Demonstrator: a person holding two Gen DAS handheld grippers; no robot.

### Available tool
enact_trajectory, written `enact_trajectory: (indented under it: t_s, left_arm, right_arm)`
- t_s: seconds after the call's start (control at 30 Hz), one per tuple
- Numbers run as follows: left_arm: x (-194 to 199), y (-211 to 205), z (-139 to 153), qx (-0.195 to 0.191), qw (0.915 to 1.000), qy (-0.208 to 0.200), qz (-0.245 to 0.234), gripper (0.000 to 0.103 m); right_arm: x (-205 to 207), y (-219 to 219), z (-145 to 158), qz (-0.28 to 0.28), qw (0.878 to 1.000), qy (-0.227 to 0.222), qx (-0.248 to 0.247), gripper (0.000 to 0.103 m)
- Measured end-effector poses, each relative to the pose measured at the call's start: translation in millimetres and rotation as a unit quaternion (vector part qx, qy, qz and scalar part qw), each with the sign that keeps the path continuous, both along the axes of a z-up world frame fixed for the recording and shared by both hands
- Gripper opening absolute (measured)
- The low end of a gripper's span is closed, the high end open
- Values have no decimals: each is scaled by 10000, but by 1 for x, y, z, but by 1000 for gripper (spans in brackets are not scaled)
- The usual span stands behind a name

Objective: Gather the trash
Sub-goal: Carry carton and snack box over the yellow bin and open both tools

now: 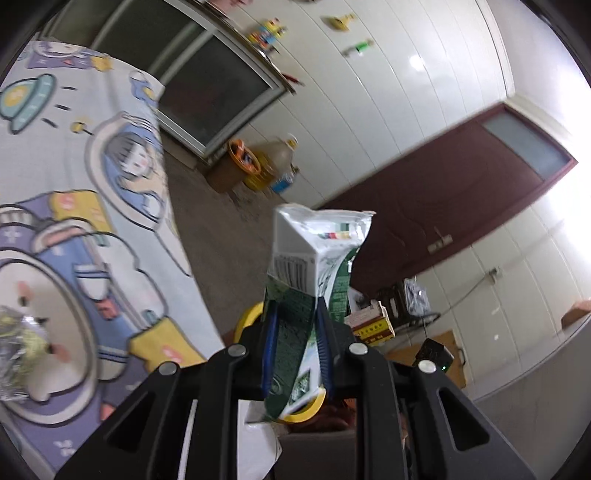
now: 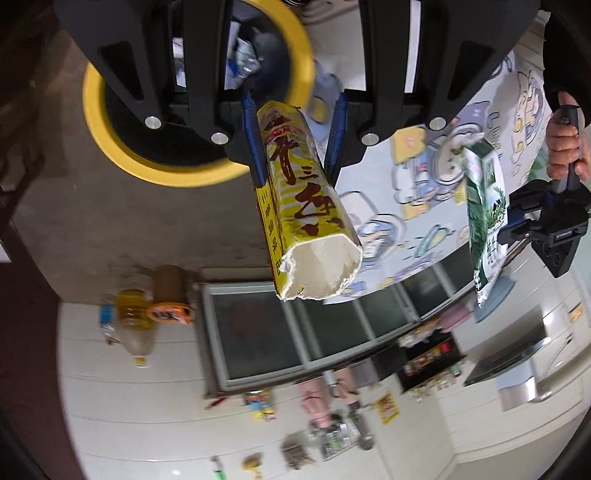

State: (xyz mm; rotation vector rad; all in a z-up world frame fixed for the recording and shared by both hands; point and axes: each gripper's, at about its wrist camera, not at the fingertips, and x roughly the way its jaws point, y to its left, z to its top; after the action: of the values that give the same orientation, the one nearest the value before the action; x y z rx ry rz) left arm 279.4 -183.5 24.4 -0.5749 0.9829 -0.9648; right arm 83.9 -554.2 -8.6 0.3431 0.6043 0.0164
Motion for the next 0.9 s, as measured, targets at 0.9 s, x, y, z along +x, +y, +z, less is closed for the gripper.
enact_trajectory:
  t_s: [0.9]
  left_arm:
    - [-37, -178, -63, 648, 9855, 211, -1555, 23]
  right_arm:
    - [-45, -72, -87, -966, 9909, 900, 259, 68]
